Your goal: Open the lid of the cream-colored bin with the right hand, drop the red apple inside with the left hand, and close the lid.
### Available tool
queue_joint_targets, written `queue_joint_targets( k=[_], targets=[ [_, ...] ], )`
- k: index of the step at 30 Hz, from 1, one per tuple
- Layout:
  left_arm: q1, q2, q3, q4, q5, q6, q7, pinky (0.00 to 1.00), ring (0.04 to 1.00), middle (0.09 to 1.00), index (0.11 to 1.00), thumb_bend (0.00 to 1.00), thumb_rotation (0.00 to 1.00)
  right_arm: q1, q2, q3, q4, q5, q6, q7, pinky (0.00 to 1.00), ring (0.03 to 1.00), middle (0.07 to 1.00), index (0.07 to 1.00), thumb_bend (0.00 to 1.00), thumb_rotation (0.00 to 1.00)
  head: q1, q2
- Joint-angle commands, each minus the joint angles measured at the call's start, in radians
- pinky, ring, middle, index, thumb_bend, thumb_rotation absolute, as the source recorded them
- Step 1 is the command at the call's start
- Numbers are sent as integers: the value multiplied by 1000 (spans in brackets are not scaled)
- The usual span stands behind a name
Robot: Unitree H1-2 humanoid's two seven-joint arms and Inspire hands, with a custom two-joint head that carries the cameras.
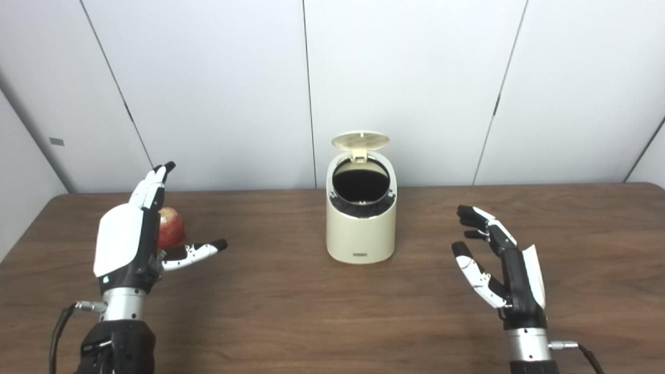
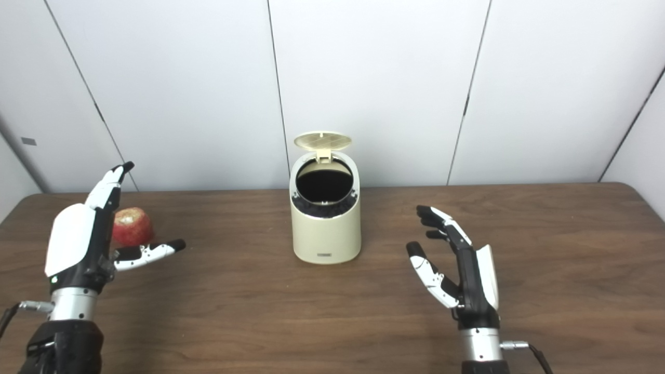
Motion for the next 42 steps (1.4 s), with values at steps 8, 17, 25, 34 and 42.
queue_joint_targets(
  k=[8, 17, 25, 34, 42],
  targets=[
    [-43, 64, 8, 73, 51, -10, 73, 890, 959, 958, 977, 1000, 296, 18, -20, -15, 26, 20, -21, 23, 668, 761, 772, 760, 200, 599, 82, -20],
    [-60, 30, -7, 144, 51, 53, 107, 863, 951, 953, 967, 1000, 302, 5, -54, -32, 82, 82, -95, 38, 700, 768, 778, 767, 199, 607, 209, -39],
    [-98, 12, -12, 265, 31, 79, 157, 902, 976, 959, 969, 1000, 251, 11, -74, -34, 79, 102, -99, 57, 696, 770, 785, 774, 175, 562, 280, -48],
    [-181, -11, -18, 402, -32, 105, 203, 935, 987, 980, 992, 1000, 256, 15, -99, -45, 73, 127, -101, 81, 694, 776, 796, 774, 137, 442, 442, -89],
    [-235, -32, -18, 516, -73, 83, 325, 920, 991, 999, 1000, 1000, 267, 9, -114, -33, 73, 144, -105, 69, 622, 749, 764, 746, 141, 568, 476, -110]
  ],
)
